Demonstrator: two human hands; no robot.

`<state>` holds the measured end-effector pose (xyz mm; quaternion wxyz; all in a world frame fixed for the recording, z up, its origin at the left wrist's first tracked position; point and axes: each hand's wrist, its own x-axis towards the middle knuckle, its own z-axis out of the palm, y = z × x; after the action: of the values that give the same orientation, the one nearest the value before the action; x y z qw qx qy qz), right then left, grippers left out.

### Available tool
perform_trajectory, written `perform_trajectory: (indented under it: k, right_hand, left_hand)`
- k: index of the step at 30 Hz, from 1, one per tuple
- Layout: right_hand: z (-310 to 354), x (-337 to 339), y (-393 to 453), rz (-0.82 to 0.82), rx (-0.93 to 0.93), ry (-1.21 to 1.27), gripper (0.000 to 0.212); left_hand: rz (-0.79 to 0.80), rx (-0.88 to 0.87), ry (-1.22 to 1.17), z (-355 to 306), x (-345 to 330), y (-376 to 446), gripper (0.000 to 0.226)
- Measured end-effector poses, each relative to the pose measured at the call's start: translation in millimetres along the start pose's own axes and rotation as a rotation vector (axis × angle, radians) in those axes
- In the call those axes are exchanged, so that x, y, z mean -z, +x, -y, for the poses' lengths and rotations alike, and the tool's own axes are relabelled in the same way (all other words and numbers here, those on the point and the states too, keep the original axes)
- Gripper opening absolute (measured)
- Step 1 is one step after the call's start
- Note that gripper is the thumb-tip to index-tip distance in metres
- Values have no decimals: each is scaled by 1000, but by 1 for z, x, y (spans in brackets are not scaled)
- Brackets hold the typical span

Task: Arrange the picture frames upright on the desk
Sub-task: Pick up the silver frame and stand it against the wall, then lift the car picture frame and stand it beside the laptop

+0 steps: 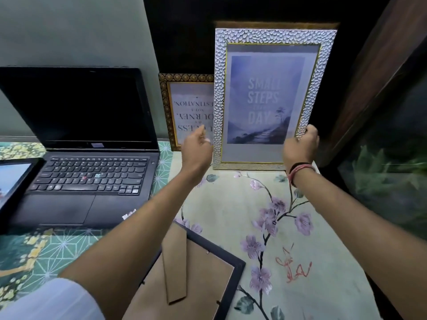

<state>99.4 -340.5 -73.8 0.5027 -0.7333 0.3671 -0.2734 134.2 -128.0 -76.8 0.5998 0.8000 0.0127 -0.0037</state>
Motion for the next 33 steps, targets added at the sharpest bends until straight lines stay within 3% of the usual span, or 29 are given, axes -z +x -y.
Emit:
perform_trajectory:
  k: [3,9,14,21,28,33]
  right_hand:
    - [-14,6,17,55,15,-7,69]
    - [-24,22,38,69,40,17,58]
    - [-78,17,91,37,114,-50,55]
    - [-77,24,89,35,158,-50,53]
    - [-5,21,-1,-114,77,25,55]
    - [23,-19,-64,155,123,122,36]
  left_hand:
    - [87,-34,-37,-1,-14,-4,59]
    - [100,-70,-71,-3,-37,-9,53]
    - [72,-75,-69,-3,-51,-11,57]
    - [67,-79,-68,-6,-57,-16,60]
    - [94,12,-177,-13,-41,-27,67]
    - [54,89,-231,-14,-9,-28,62]
